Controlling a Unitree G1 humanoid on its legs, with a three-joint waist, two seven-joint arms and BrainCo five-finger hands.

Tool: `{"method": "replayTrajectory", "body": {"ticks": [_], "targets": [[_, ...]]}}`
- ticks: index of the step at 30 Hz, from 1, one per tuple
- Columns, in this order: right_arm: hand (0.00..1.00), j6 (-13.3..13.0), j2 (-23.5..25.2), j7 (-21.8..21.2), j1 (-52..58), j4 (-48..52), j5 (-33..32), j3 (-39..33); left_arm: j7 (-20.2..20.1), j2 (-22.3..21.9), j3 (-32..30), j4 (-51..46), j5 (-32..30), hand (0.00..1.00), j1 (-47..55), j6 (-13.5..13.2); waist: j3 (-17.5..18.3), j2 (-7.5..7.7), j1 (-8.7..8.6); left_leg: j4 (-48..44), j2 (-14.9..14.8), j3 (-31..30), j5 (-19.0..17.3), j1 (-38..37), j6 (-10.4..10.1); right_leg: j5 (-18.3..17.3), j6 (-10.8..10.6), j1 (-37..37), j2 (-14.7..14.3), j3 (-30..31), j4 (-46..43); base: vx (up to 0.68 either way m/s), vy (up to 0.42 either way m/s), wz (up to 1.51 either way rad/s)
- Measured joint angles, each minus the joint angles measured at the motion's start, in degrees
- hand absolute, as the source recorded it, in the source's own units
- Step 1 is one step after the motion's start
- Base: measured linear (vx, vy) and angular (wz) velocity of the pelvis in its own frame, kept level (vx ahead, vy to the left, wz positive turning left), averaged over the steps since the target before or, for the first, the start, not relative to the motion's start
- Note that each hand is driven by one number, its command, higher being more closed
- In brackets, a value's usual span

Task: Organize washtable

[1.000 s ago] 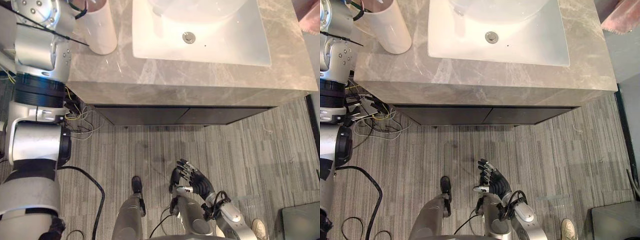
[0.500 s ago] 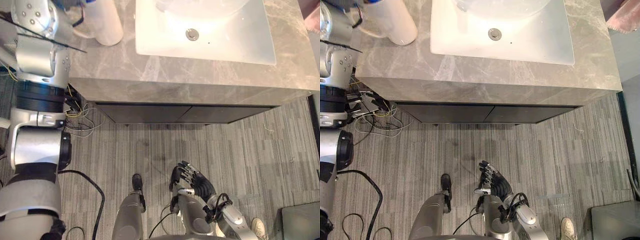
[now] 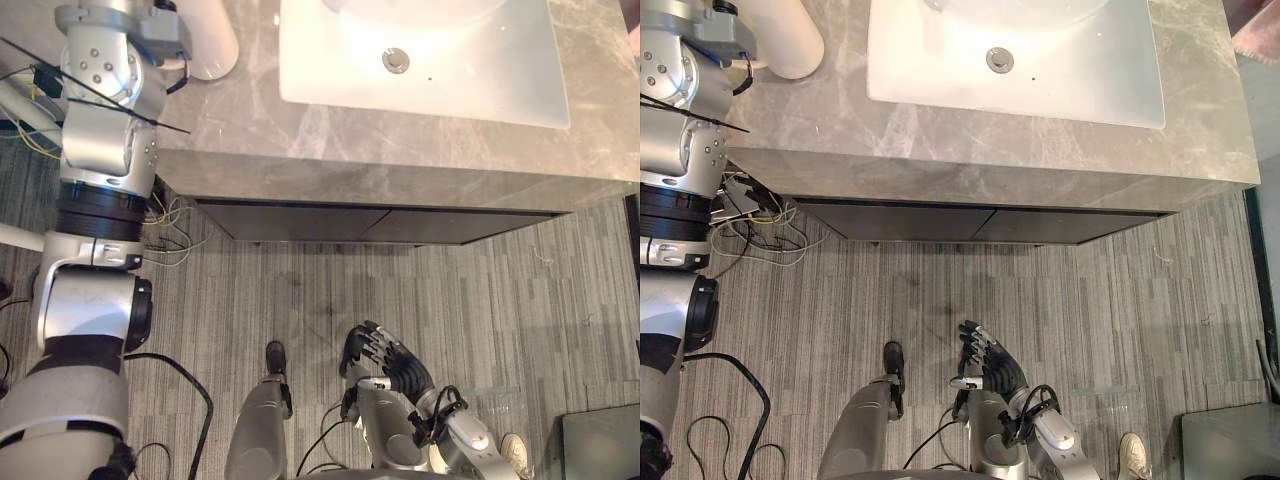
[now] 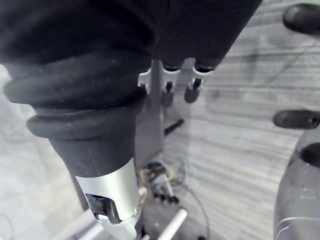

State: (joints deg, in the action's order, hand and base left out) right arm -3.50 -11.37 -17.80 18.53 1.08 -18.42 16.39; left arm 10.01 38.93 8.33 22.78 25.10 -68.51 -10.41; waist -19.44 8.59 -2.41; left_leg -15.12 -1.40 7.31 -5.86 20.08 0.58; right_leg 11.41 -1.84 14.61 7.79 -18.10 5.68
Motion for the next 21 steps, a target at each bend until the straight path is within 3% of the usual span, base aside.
{"method": "replayTrajectory", "body": {"ticks": [16, 17, 21], "targets": [[0.0, 0.0, 0.0, 0.0, 0.0, 0.0, -0.1, 0.4, -2.1, 0.0, 1.3, 0.0, 0.2, 1.0, -0.1, 0.0, 0.0, -0.06, -0.04, -0.1, 0.0, 0.1, 0.0, 0.0, 0.0, 0.0, 0.0, 0.0, 0.0, -0.3, 0.0, 0.0, 0.016, 0.0], [0.0, 0.0, 0.0, 0.0, 0.0, 0.0, -0.1, 0.5, -2.5, 0.0, 1.6, 0.0, 0.3, 0.0, -0.1, 0.1, 0.0, -0.08, -0.04, -0.1, 0.0, 0.1, 0.0, -0.1, 0.0, 0.0, 0.0, 0.0, 0.0, -0.3, 0.0, 0.0, 0.0, 0.0], [0.0, 0.0, 0.0, 0.0, 0.0, 0.0, -0.1, 0.5, -3.1, 0.1, 2.7, 0.2, 1.3, 0.0, -0.2, 0.1, 0.0, -0.33, -0.03, -0.1, 0.0, 0.1, 0.0, -0.3, 0.0, 0.0, 0.0, -0.2, 0.0, -0.3, 0.0, 0.0, 0.0, 0.0]]}}
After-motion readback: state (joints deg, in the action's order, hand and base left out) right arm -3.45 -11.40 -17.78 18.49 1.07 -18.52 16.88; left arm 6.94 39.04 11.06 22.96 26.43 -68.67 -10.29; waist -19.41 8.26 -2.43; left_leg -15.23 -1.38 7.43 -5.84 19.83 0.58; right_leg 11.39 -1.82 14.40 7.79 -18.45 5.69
